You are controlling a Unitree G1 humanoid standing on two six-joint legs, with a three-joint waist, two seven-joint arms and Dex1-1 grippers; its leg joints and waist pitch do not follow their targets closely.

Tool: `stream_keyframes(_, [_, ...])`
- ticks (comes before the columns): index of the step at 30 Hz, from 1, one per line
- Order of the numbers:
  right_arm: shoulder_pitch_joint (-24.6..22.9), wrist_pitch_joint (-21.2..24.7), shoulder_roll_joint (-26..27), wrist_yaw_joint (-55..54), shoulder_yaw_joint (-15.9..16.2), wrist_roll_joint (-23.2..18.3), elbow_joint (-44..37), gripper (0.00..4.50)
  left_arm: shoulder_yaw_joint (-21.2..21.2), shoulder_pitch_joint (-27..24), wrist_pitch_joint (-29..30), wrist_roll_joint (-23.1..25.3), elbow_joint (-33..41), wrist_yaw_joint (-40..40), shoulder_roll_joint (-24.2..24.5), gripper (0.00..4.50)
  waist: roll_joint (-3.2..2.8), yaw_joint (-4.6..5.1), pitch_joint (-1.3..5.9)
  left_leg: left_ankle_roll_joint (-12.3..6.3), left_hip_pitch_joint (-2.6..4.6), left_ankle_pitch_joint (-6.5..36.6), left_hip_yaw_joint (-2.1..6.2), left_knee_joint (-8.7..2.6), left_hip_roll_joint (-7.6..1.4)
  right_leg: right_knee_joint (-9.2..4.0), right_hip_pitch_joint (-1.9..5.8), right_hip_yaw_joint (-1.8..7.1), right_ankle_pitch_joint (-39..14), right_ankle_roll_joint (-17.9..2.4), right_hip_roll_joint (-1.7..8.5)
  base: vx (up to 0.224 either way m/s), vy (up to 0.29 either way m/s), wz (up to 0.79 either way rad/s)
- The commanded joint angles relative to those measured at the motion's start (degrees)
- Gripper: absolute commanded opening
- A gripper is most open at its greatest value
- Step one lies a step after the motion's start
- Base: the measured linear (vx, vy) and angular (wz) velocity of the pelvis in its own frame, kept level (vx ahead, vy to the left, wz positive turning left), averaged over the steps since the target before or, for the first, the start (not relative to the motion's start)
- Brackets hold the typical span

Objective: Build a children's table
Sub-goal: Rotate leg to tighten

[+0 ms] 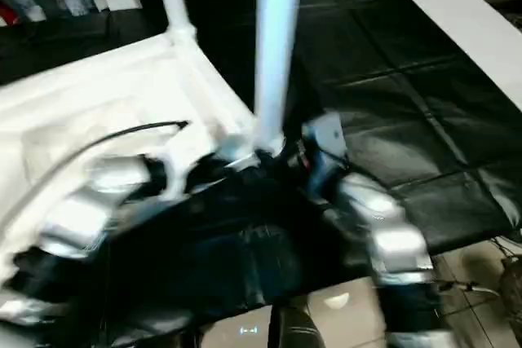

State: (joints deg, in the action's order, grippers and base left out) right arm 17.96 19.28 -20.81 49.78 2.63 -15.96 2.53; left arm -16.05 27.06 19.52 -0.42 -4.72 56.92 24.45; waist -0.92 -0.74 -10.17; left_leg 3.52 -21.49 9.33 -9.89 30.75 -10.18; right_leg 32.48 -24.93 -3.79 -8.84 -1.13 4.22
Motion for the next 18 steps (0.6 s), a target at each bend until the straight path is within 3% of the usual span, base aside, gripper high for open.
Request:
stream_keyframes(1, [0.28, -1.29, -2.70, 7.21, 0.91, -1.94, -0.02, 4.13, -3.07, -1.00, -4.92, -1.13, -2.49, 7.66, 1.95, 0.00, 0.21, -0.26, 3.90, -8.67, 0.51, 7.86, 0.32, -2.29, -2.47, -3.00, 4.03, 2.99, -9.16, -15.44, 3.60, 0.000, 0.000, 0.00])
stream_keyframes(3, [0.81, -1.84, -5.85, 14.83, 1.89, -3.79, 0.43, 4.13, -3.36, -0.54, -8.42, -3.36, -4.20, 13.76, 4.01, 0.00, 0.18, -0.80, 3.91, -8.36, 0.64, 8.62, 0.28, -2.27, -2.56, -2.86, 3.94, 3.09, -10.17, -15.32, 3.68, 0.000, 0.000, 0.00])
stream_keyframes(7, [1.33, -2.46, -7.41, 18.83, 2.80, -4.25, 1.07, 4.13, -3.84, -0.17, -10.12, -4.48, -4.99, 17.43, 5.14, 0.00, 0.13, -1.48, 3.90, -7.76, 0.72, 9.03, 0.26, -2.25, -2.77, -2.67, 3.71, 3.14, -10.92, -15.93, 3.81, 0.000, 0.000, 0.00])
stream_keyframes(8, [2.24, -3.97, -9.10, 23.98, 4.34, -4.50, 2.33, 4.13, -5.07, 0.80, -13.20, -4.85, -6.71, 22.02, 6.50, 0.00, 0.44, -1.54, 3.99, -7.79, 0.68, 9.23, 0.25, -2.21, -2.76, -2.75, 3.75, 3.10, -11.38, -15.86, 3.82, 0.000, 0.000, 0.00])
stream_keyframes(11, [3.45, -4.81, -10.22, 28.43, 5.95, -4.62, 3.76, 4.13, -6.41, 1.92, -16.27, -4.87, -8.47, 26.28, 7.31, 0.00, 0.30, -2.09, 3.92, -7.38, 0.87, 10.17, 0.14, -2.16, -2.85, -2.76, 3.57, 3.22, -13.07, -15.61, 3.90, 0.000, 0.000, 0.00])
stream_keyframes(12, [4.20, -4.90, -10.36, 30.19, 6.63, -4.88, 4.56, 4.13, -6.98, 2.37, -17.78, -5.10, -9.26, 28.39, 7.45, 0.00, 0.50, -2.32, 4.00, -7.23, 0.85, 9.81, 0.15, -2.16, -2.90, -2.70, 3.58, 3.23, -13.22, -15.57, 3.97, 0.000, 0.000, 0.00])
stream_keyframes(18, [6.17, -3.63, -9.83, 35.20, 9.23, -6.10, 6.04, 3.42, -8.83, 3.64, -20.38, -5.19, -10.18, 32.34, 7.11, 0.00, 0.50, -2.72, 4.47, -8.35, 0.69, 6.58, 0.19, -1.82, -3.09, -1.85, 3.61, 3.13, -8.28, -17.11, 3.92, 0.000, 0.000, 0.00])
